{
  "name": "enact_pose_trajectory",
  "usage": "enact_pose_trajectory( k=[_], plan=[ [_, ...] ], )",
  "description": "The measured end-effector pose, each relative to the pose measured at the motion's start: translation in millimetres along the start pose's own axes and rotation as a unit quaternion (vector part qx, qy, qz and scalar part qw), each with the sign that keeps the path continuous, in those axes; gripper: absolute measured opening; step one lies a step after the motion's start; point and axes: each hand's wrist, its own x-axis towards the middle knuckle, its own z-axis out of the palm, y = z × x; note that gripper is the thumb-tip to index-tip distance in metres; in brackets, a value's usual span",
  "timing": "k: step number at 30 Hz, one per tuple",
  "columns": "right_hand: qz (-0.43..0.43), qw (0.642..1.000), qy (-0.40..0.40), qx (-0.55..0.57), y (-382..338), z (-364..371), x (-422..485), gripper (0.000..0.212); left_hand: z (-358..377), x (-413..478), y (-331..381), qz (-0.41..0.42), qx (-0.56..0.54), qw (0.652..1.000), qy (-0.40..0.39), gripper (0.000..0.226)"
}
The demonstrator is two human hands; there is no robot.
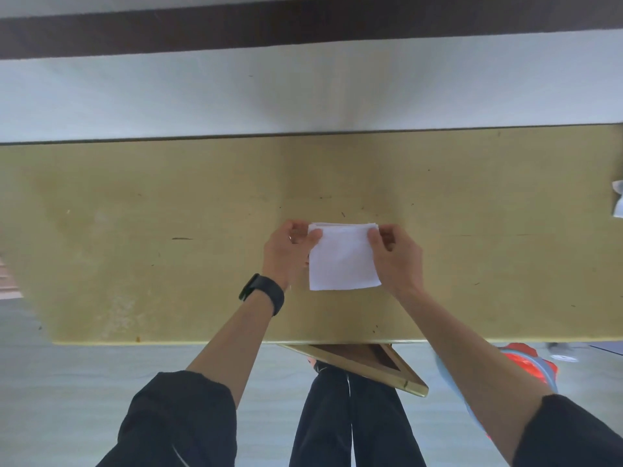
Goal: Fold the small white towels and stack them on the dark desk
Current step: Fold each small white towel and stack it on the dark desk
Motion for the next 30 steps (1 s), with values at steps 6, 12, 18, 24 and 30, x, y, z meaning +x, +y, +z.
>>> enact_pose_trajectory(
  k=[6,12,18,24,30],
  plan=[
    [0.004,0.999,0.035,-0.041,4.3,7.2,2.2,0.021,7.3,2.4,-1.8,0.026,0.051,0.997,0.044,0.018],
    [-0.016,0.995,0.038,-0.089,2.0,8.2,3.9,0.022,12.4,3.7,9.5,0.045,0.122,0.990,0.052,0.019],
    [-0.031,0.977,0.045,-0.204,-3.6,6.2,1.5,0.024,9.7,1.2,9.5,0.101,0.249,0.961,0.070,0.032],
    [-0.165,0.946,0.133,-0.244,20.7,0.3,-30.0,0.033,14.5,-17.7,-29.3,0.338,0.417,0.834,0.127,0.044],
    [-0.280,0.900,0.022,-0.332,42.2,25.9,-24.8,0.058,27.2,-8.2,-54.5,0.342,0.507,0.790,0.025,0.063]
  ],
)
